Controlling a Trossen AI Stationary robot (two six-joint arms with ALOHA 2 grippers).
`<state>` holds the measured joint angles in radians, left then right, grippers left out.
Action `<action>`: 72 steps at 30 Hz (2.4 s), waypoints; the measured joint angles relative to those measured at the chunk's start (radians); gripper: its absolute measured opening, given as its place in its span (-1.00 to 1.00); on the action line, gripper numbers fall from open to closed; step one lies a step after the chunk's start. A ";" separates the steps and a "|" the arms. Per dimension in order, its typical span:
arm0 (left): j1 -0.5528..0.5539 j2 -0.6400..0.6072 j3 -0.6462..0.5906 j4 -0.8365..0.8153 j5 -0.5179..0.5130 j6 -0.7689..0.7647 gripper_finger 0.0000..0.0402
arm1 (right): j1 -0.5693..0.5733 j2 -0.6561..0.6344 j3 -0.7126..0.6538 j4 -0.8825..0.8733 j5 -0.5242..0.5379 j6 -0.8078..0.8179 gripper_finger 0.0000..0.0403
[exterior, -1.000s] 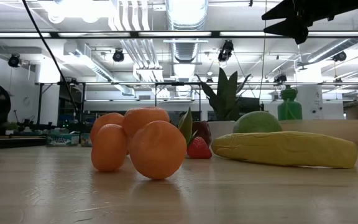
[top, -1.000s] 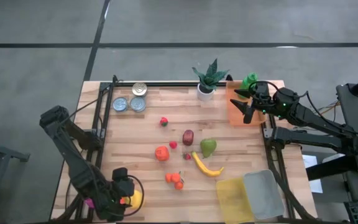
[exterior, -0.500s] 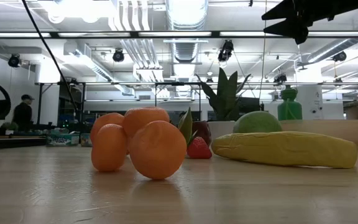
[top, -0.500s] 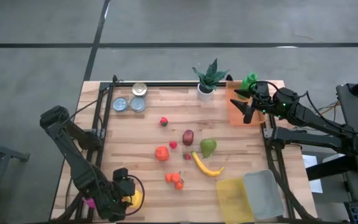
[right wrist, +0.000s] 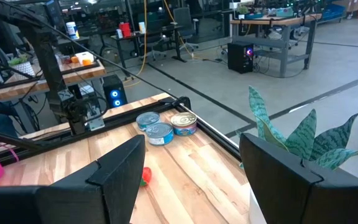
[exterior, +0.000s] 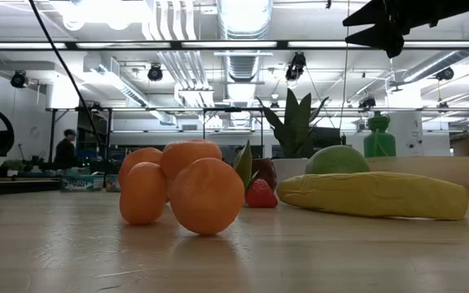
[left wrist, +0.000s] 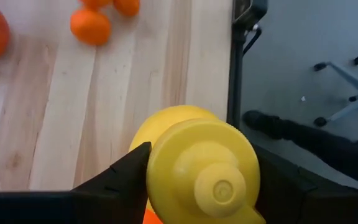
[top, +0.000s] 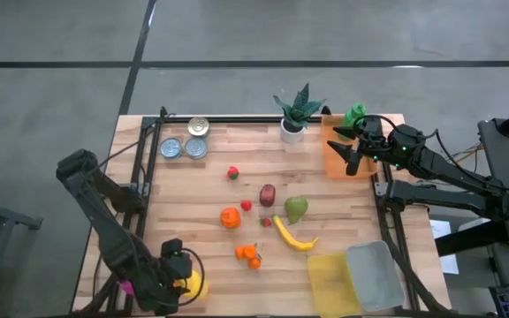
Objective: Pick & Place Food Item
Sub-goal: Put the yellow water bottle into the orange bin
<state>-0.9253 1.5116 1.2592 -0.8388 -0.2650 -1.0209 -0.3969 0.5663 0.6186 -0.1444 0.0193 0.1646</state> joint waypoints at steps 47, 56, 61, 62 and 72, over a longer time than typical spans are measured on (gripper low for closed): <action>0.938 -0.035 0.324 -0.078 0.017 0.468 0.10 | 0.000 0.000 0.000 0.000 0.000 0.000 0.29; 1.176 -0.035 0.297 -0.004 0.184 0.702 0.10 | 0.000 0.000 0.000 0.000 0.000 0.000 0.29; 1.223 -0.021 0.246 0.085 0.255 0.727 0.10 | 0.000 0.000 0.000 0.000 0.000 0.000 0.29; 1.223 -0.012 0.239 0.095 0.262 0.727 0.10 | 0.000 0.000 0.000 0.000 0.000 0.000 0.29; 1.223 0.156 0.233 0.092 0.334 0.717 0.10 | 0.000 0.000 0.000 0.000 0.000 0.000 0.29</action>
<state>0.2981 1.6676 1.4925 -0.7466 0.0694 -0.3036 -0.3973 0.5663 0.6186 -0.1444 0.0193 0.1646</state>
